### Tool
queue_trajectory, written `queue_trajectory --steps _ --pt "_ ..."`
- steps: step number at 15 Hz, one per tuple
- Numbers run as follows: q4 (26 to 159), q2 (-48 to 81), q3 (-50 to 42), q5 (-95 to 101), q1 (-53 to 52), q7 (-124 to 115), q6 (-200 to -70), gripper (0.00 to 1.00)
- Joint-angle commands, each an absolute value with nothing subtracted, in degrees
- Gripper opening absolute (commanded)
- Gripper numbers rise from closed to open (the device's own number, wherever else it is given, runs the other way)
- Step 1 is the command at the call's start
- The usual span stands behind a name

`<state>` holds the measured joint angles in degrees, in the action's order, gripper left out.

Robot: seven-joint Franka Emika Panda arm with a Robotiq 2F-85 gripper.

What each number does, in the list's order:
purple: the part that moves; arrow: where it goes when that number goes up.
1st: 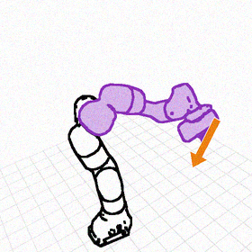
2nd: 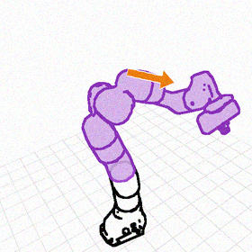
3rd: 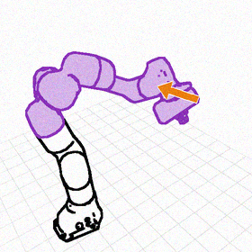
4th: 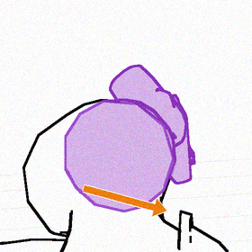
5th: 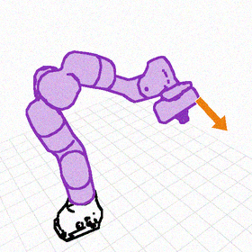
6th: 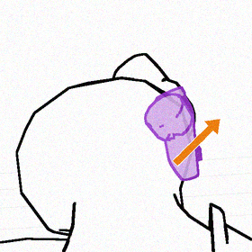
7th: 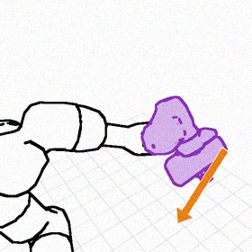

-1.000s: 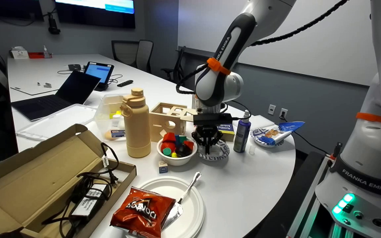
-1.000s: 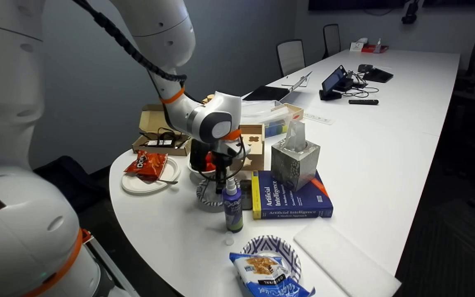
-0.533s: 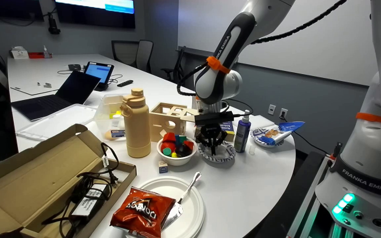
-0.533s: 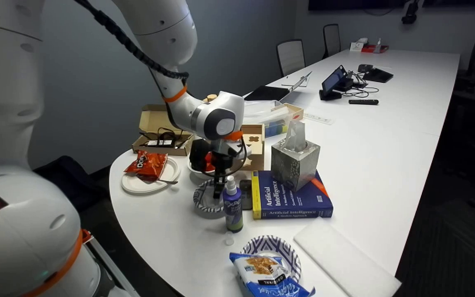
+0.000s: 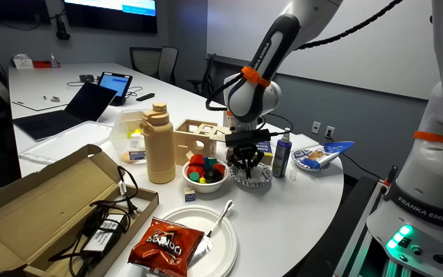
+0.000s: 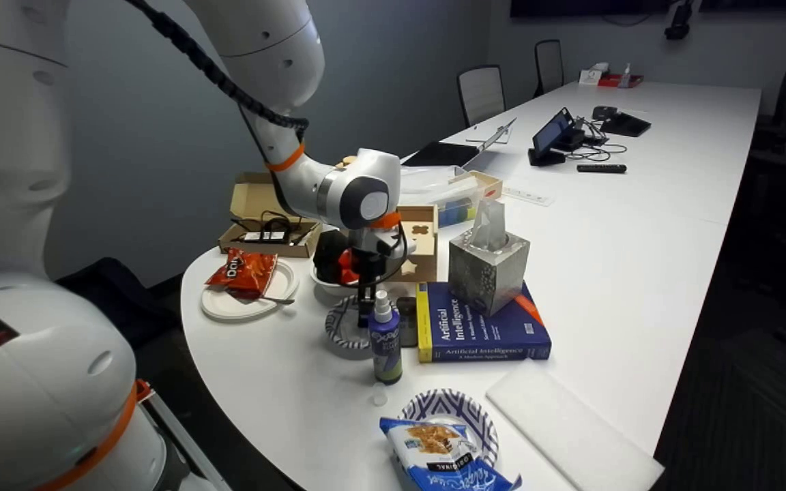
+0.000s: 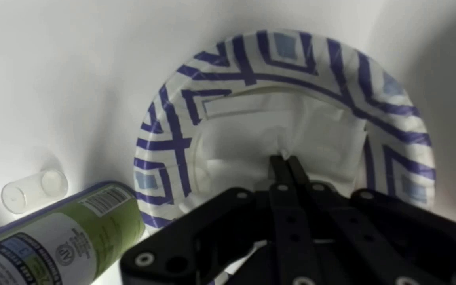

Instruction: Wipe the inside of the bowl with tissue paper

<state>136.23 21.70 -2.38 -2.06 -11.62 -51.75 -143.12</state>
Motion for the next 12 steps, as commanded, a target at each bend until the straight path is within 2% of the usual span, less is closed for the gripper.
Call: queue_trajectory --steps 1,12 --pt "137.7 19.3 -1.6 -2.3 -11.3 -51.0 -144.8 0.01" --pt "138.9 16.9 3.2 -12.5 -7.8 -40.1 -142.6 0.01"
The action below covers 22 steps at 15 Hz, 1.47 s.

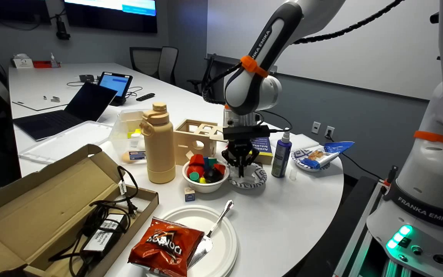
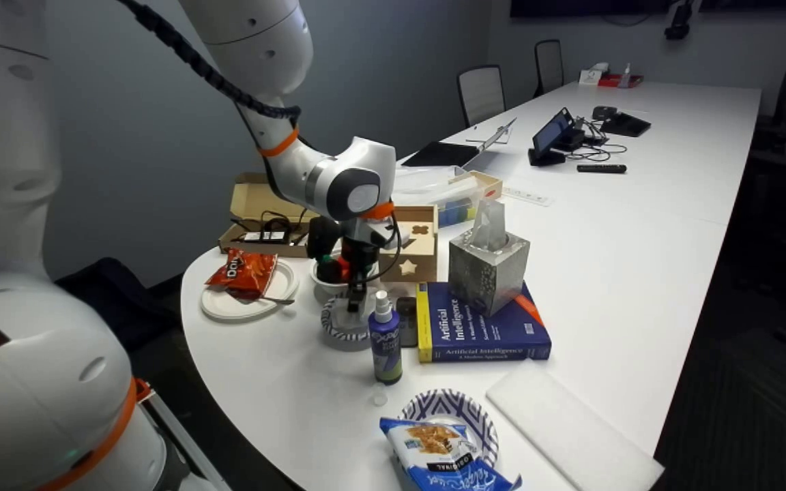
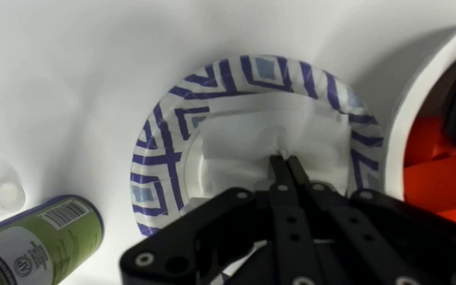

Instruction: Wipe the inside of the bowl with tissue paper

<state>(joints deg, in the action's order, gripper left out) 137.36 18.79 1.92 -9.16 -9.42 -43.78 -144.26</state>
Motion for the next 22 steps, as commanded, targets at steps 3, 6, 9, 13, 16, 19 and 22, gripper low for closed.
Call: queue_trajectory --steps 3,6,9,13,16,19,22 --pt "139.2 16.5 2.0 -12.1 -8.3 -41.7 -139.4 0.01" --pt "140.0 15.8 0.5 -10.3 -9.0 -45.4 -137.5 0.01" --pt "140.6 15.6 -0.5 -8.7 -9.3 -47.7 -138.6 0.01" --pt "142.0 15.3 -1.1 -7.3 -9.6 -49.5 -143.9 0.01" --pt "142.7 15.5 -1.4 -5.8 -10.0 -51.0 -147.9 0.01" --pt "142.9 15.7 -0.6 -6.7 -9.6 -49.4 -150.8 0.01" --pt "143.1 15.4 1.0 -9.1 -8.7 -46.6 -152.5 0.01"
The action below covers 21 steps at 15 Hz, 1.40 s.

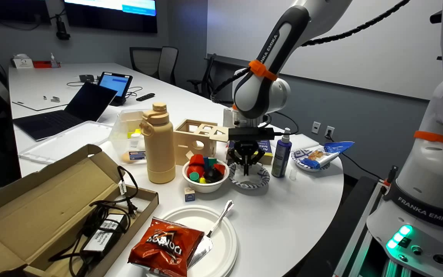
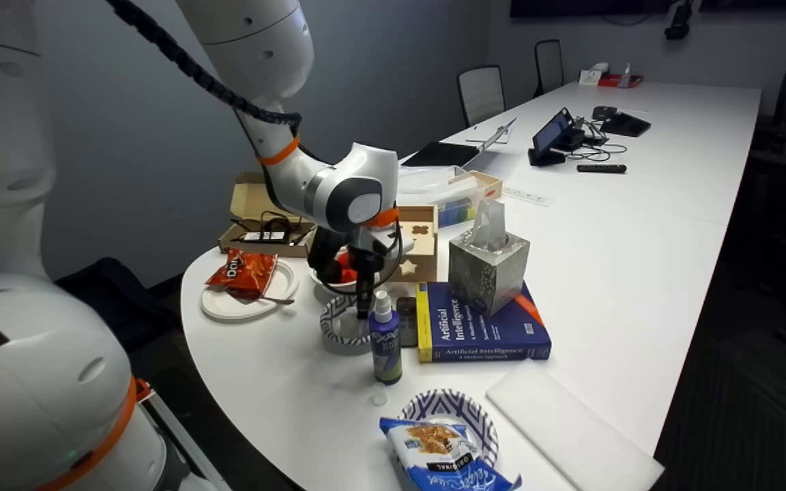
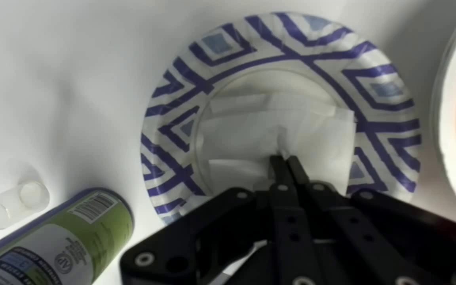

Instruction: Wipe the inside of the bowl with tissue paper

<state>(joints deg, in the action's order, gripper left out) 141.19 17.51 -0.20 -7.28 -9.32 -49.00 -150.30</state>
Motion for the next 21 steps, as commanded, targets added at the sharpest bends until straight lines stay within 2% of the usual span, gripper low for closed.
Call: queue_trajectory --steps 1,8,15,21 --pt "143.2 15.2 1.6 -10.1 -8.2 -45.3 -152.9 0.01" --pt "143.7 13.9 4.0 -16.0 -7.2 -39.2 -149.2 0.01" --pt "143.8 13.6 1.4 -13.3 -8.4 -43.6 -141.6 0.01" --pt "144.7 13.6 -1.2 -6.4 -10.0 -52.1 -145.2 0.01"
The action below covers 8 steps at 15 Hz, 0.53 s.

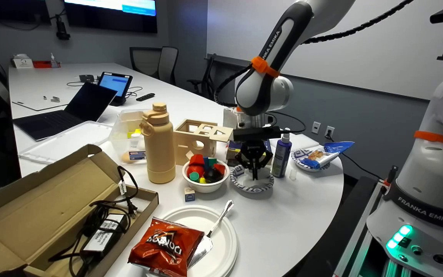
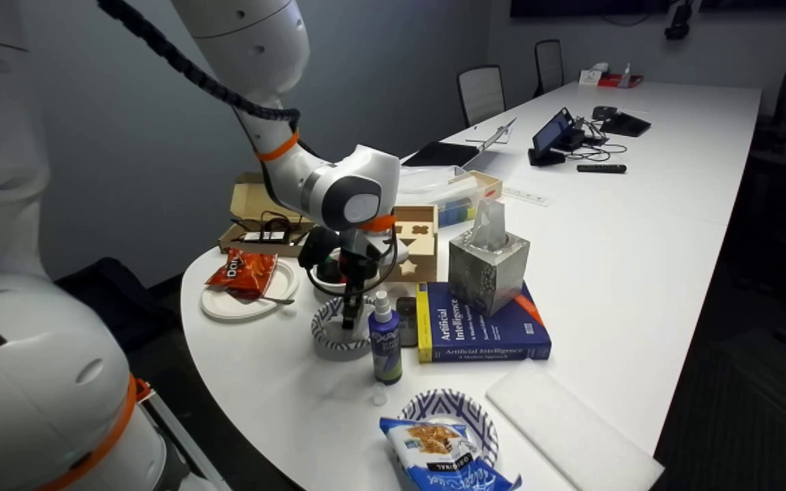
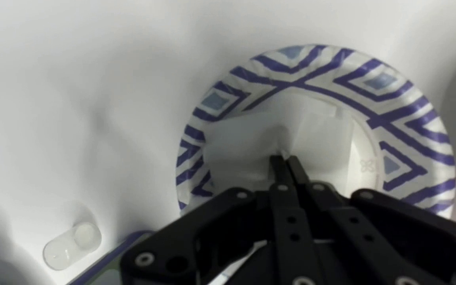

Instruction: Wipe the inside of the bowl with tissue paper

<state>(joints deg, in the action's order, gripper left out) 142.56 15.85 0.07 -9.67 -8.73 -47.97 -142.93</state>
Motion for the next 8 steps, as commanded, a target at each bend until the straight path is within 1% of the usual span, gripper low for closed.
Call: queue_trajectory --steps 1,5,8 --pt "144.8 13.7 -1.5 -5.2 -10.2 -53.2 -145.8 0.01" --pt "144.9 14.0 -1.6 -2.3 -10.6 -55.5 -148.6 0.01" --pt "145.3 14.2 0.3 -5.1 -9.3 -51.4 -152.5 0.01"
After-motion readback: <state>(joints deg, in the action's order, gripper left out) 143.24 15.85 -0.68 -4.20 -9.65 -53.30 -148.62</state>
